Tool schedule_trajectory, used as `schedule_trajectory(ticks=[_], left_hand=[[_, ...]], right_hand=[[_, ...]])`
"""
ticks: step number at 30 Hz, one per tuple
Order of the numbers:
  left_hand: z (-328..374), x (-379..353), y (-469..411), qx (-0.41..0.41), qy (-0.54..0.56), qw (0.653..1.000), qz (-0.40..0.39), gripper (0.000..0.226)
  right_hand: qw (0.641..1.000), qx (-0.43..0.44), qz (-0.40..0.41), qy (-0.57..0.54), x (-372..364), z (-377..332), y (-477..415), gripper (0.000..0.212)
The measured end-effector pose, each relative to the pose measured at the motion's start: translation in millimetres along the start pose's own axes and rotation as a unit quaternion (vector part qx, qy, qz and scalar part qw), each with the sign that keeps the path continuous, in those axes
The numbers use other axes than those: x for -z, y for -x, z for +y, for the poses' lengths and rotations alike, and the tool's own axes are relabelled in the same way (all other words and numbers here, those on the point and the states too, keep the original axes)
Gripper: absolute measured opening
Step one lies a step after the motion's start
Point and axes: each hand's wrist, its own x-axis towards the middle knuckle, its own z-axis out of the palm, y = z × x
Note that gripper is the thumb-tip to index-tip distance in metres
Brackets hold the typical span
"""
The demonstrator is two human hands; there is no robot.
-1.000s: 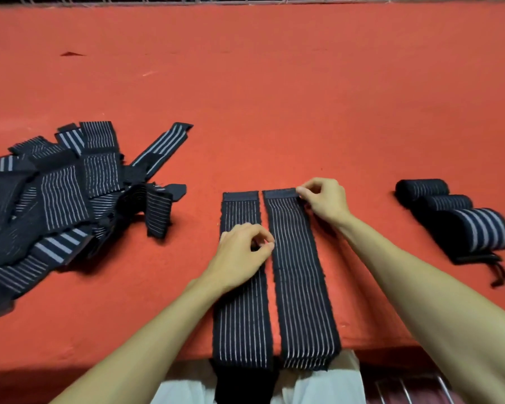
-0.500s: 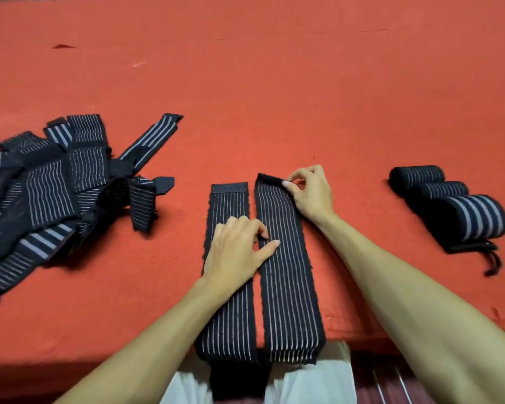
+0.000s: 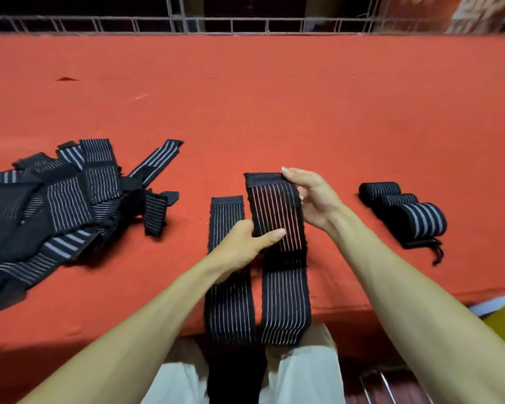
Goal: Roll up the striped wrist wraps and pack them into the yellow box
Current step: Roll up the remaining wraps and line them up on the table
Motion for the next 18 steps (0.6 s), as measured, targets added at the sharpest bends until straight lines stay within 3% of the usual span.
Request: schedule_trajectory(ticks=[1,5,8,10,12,14,18], left_hand=[[4.0,5.4,5.6,0.001,0.022,0.999,-0.023,0.084],[28.7,30.2,32.0,-0.028,0.187,0.979,-0.075,0.044],[32.0,46.0,41.8,-0.021,0.302,0.95,-0.076,0.03],[26.2,50.7,42.4,0.006,0.334,0.939,-0.087,0.032],[12.4,51.7,39.5,0.045,0.303,0.95,-0.058,0.03],[-2.3,51.5,38.3,0.068,0.199,0.977,-0.026,0.024],[-20.6,55.0,32.5,0.062,0.084,0.994,-0.02,0.028]], right_hand=[[1.0,0.0,-0.011,-0.017,-4.4,-2.0,-2.4,0.02],[0.999,-0.002,0.012,-0.047,-32.5,-8.9,-11.2,0.017],[0.996,0.0,0.084,0.004,-52.0,-6.6,-15.4,0.015],[0.989,-0.013,0.128,0.069,-56.8,-0.1,-16.3,0.013],[0.981,-0.027,0.157,0.114,-58.3,9.8,-17.0,0.011],[0.975,-0.041,0.17,0.138,-55.8,19.9,-16.8,0.013],[0.978,-0.08,0.123,0.149,-45.9,33.2,-15.2,0.01]])
